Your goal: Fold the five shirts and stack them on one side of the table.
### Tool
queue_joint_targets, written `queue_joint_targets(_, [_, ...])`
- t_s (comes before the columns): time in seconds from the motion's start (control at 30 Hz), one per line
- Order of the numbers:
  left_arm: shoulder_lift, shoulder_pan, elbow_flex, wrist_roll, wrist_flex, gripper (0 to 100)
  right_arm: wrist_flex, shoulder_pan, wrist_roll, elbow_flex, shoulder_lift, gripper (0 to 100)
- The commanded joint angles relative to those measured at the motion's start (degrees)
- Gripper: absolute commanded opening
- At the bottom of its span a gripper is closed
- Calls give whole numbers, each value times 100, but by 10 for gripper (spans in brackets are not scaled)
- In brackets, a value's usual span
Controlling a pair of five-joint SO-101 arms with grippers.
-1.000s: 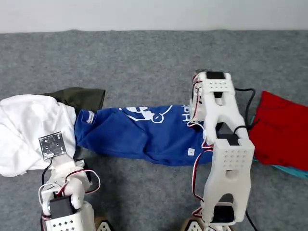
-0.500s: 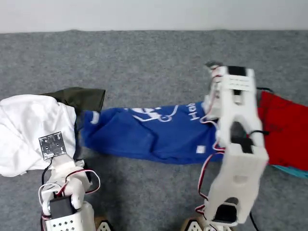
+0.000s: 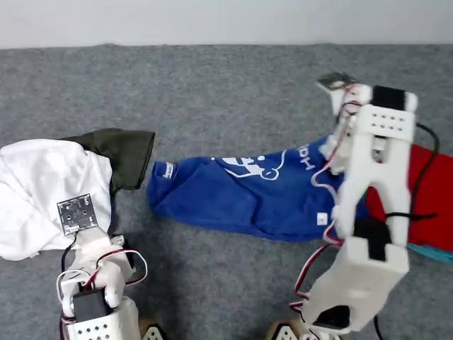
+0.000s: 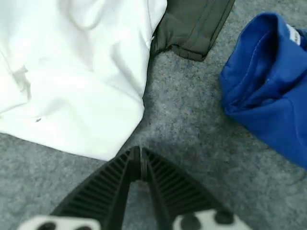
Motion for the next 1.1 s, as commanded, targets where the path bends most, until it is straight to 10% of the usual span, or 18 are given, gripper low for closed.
queue_joint_targets(0.0, [-62,44,-48,53,26,14,259,-725,-185,-26,-875,9])
queue_joint_targets(0.5, [-62,44,-48,53,26,14,-400,-3952,-1670,-62,-901,9])
queue_joint_targets(1.07, [-62,44,-48,53,26,14,-2185,-4804,-1776,-1178,1358,75])
